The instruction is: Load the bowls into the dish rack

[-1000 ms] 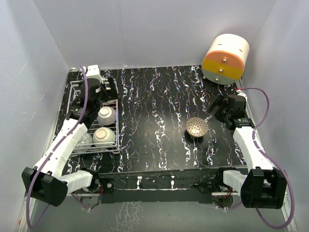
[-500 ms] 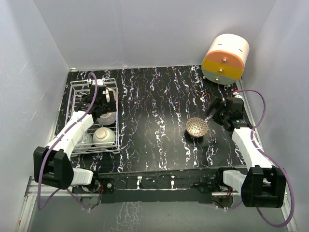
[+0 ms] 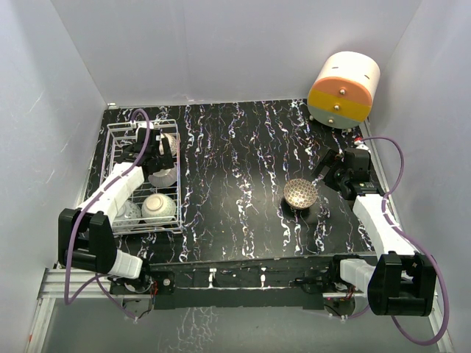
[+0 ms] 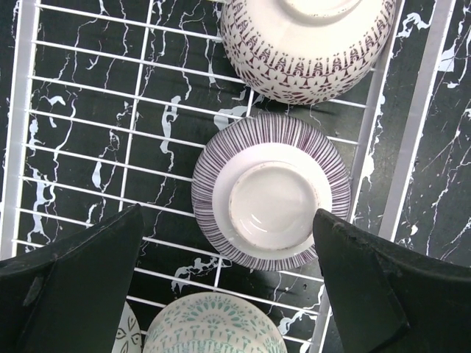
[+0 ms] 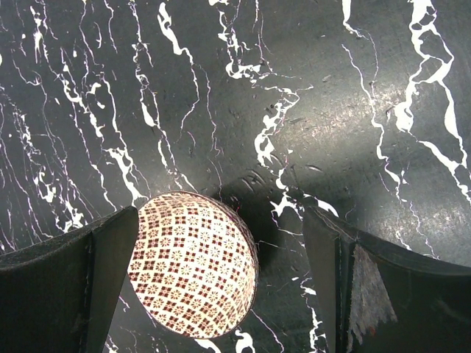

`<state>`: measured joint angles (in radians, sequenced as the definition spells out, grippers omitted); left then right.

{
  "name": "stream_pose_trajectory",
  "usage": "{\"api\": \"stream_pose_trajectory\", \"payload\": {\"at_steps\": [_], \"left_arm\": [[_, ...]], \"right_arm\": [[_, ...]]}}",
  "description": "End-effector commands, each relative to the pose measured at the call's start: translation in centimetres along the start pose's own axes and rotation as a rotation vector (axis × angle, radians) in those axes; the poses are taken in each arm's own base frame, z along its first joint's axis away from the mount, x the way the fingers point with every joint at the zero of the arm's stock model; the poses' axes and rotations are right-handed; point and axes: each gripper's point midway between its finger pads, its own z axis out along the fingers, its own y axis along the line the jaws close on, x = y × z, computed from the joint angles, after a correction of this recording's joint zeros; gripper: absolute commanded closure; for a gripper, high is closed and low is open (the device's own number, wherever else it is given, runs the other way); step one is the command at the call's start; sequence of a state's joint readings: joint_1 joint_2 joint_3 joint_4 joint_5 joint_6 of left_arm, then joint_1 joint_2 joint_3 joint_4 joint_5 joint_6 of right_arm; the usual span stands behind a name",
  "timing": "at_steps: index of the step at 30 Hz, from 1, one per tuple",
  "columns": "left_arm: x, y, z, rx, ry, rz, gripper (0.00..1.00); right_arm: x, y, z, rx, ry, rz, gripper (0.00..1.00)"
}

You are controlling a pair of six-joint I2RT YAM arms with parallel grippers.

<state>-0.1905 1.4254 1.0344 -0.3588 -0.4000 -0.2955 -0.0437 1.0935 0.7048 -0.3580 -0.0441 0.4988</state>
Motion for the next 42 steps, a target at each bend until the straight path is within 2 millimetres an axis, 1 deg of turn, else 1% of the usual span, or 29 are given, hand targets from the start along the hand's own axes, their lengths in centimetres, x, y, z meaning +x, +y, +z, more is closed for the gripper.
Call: {"api": "stream_pose_trajectory", "payload": {"at_steps": [1,6,8,13,16,19,24,29,33,35,39,42], "left_arm": [[1.0,0.0,0.2,0.025,0.035,0.017,0.04],[1.2,-0.2,0.4,0.039,0.052,0.014,0.04],[1.2,0.4,0.4,0.008,0.054,0.011,0.04],[2.1,2.3,0.8,-0.066,0.092,0.025,0.04],[2.1,3.0,0.9,-0.084,0.092,0.015,0.04],[1.9,4.2,1.2,-0.122,0.100,-0.002,0.04],[0.8,7.1,2.5,-0.180,0.092,-0.091,0.04],[-1.0,8.1,3.6,-0.180,0.050,-0.171,0.04],[-3.0,8.1,4.3,-0.180,-0.001,-0.190,0.05],[-3.8,7.8,4.7,-0.164,-0.023,-0.190,0.06],[-4.9,7.5,5.6,-0.147,-0.069,-0.191,0.07],[-5.3,7.4,6.4,-0.139,-0.090,-0.185,0.07]], "right_arm": [[-1.4,0.7,0.2,-0.022,-0.065,-0.016,0.02],[-1.3,0.8,0.4,-0.025,-0.064,-0.016,0.02],[-1.2,0.7,0.4,-0.022,-0.063,-0.016,0.02],[-1.0,0.8,0.5,-0.023,-0.058,-0.019,0.02],[-1.0,0.8,0.5,-0.023,-0.059,-0.018,0.02],[-1.1,0.9,0.4,-0.025,-0.061,-0.018,0.02],[-0.9,0.9,0.4,-0.028,-0.057,-0.015,0.02],[-0.7,0.9,0.3,-0.028,-0.056,-0.014,0.02],[-0.6,1.0,0.2,-0.033,-0.058,-0.008,0.02],[-0.7,1.0,0.1,-0.033,-0.061,-0.006,0.02],[-0.7,0.9,0.0,-0.025,-0.064,-0.007,0.02],[-0.6,0.7,0.0,-0.020,-0.063,-0.009,0.02]]}}
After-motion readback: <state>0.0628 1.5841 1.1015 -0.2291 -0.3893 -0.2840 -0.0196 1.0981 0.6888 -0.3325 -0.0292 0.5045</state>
